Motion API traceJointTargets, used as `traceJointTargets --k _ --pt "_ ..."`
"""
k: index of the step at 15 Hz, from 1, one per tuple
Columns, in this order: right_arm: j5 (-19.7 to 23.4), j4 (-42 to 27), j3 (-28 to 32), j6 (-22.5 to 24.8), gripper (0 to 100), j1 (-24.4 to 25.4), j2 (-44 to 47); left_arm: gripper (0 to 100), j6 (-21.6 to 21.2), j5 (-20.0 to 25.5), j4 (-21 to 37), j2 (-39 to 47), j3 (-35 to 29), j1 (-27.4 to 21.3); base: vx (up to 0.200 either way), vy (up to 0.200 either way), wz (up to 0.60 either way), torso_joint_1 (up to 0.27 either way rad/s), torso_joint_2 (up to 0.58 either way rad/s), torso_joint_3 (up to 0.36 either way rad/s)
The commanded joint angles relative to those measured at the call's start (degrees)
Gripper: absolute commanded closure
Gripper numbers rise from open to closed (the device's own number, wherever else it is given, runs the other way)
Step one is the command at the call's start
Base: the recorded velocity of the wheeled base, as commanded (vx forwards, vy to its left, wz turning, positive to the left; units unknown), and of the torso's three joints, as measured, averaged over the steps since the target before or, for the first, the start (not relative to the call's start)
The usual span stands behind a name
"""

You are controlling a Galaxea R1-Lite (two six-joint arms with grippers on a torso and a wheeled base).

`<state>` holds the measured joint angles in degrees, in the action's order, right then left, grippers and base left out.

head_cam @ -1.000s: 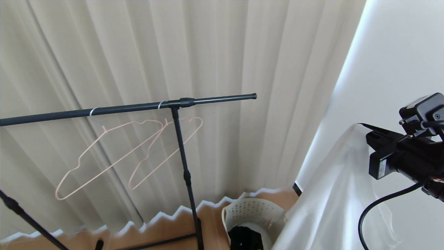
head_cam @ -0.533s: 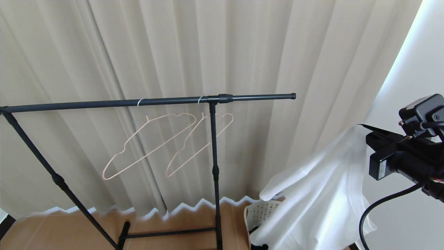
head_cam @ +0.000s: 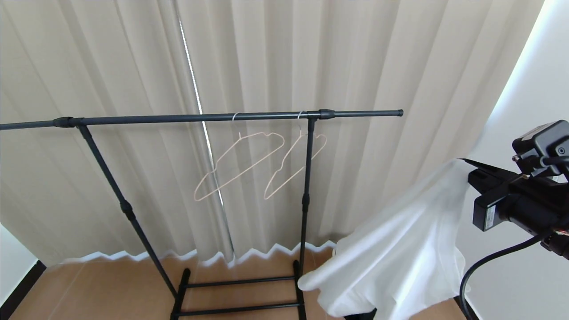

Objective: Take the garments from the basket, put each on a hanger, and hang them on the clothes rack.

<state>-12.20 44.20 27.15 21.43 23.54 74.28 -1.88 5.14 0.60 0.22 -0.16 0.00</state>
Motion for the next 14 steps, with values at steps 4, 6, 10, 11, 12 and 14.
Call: traceJointTargets --k 4,6,10,11,12,14 --pt "0.0 0.0 0.0 0.0 100 0.0 0.1 0 0.0 0.0 0.0 0.0 0.0 0.0 0.000 0.200 0.00 0.006 0.00 0.000" --pt "0.0 0.0 -0.3 0.0 100 0.0 0.1 0 0.0 0.0 0.0 0.0 0.0 0.0 0.000 0.200 0.00 0.007 0.00 0.000" --pt "0.0 0.0 -0.4 0.0 100 0.0 0.2 0 -0.1 0.0 0.0 0.0 0.0 0.0 0.150 0.150 0.00 0.004 0.00 0.005" --pt "0.0 0.0 -0.5 0.0 100 0.0 0.2 0 -0.1 0.0 0.0 0.0 0.0 0.0 0.200 0.000 0.00 -0.022 0.00 0.002" --pt "0.0 0.0 -0.5 0.0 100 0.1 0.2 0 -0.1 0.0 0.0 0.0 0.0 0.0 0.200 0.000 0.00 -0.012 -0.01 0.012" --pt "0.0 0.0 -0.6 0.0 100 0.1 0.2 0 -0.1 0.0 0.0 0.0 0.0 0.0 0.200 0.000 0.00 0.005 0.00 0.002"
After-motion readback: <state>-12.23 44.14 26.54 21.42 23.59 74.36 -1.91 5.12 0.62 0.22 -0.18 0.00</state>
